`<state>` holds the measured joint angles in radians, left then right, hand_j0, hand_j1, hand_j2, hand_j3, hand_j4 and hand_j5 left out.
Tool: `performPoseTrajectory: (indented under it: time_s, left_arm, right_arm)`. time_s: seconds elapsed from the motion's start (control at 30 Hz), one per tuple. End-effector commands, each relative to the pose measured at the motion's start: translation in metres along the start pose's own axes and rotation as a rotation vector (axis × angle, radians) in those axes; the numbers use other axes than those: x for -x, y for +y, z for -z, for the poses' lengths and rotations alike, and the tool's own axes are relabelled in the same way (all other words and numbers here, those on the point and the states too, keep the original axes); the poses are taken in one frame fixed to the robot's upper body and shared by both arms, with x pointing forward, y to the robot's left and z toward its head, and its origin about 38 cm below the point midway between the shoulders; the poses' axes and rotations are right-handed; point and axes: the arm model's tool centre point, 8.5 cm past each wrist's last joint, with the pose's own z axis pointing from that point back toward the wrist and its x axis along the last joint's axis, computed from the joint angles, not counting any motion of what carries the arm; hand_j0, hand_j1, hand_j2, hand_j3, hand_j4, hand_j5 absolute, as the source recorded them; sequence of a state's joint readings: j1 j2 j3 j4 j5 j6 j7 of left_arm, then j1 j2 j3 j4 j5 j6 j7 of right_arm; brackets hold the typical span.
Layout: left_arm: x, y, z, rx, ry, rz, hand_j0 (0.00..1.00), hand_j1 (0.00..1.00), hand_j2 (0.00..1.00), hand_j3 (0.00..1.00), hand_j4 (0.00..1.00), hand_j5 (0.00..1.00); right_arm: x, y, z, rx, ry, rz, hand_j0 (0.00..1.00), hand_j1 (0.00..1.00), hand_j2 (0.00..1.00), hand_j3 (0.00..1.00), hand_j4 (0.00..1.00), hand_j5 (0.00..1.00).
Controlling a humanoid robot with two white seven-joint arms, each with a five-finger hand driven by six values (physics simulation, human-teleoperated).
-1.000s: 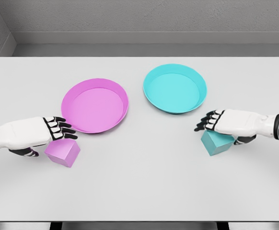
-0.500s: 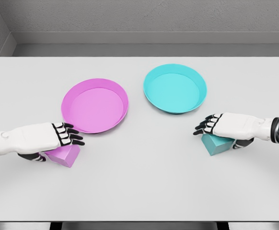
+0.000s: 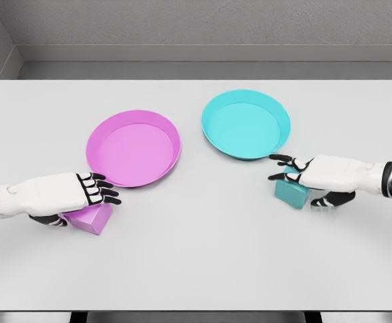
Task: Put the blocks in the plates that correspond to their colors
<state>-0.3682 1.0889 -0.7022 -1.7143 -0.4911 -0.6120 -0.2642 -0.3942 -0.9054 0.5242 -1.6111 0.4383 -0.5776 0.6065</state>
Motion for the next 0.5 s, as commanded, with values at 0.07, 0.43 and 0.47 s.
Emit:
performPoseTrajectory:
  time_s: [0.07,0.43,0.47]
  left_arm:
    - [-0.0007,-0.0007,0.0019,-0.002,-0.002,-0.001,1.0,1.0,1.0,1.0,1.0,1.0]
    - [-0.0003,-0.0018,0.002,0.013,0.004,0.023,0.92,0.92,0.92,0.92,0.92,0.92]
    - [-0.0006,-0.0021,0.0022,0.013,0.003,0.021,0.9,0.9,0.9,0.9,0.9,0.9]
  right_arm:
    - [0.009,0.0037,-0.0059,-0.031,0.03,-0.043,0.6,0.6,0.6,0.6,0.6,0.6]
    - [0.011,-0.0004,-0.0089,-0.018,0.037,-0.044,0.6,0.6,0.6,0.6,0.6,0.6]
    - [0.0109,-0.0005,-0.0089,-0.016,0.036,-0.042,0.6,0.6,0.6,0.6,0.6,0.6]
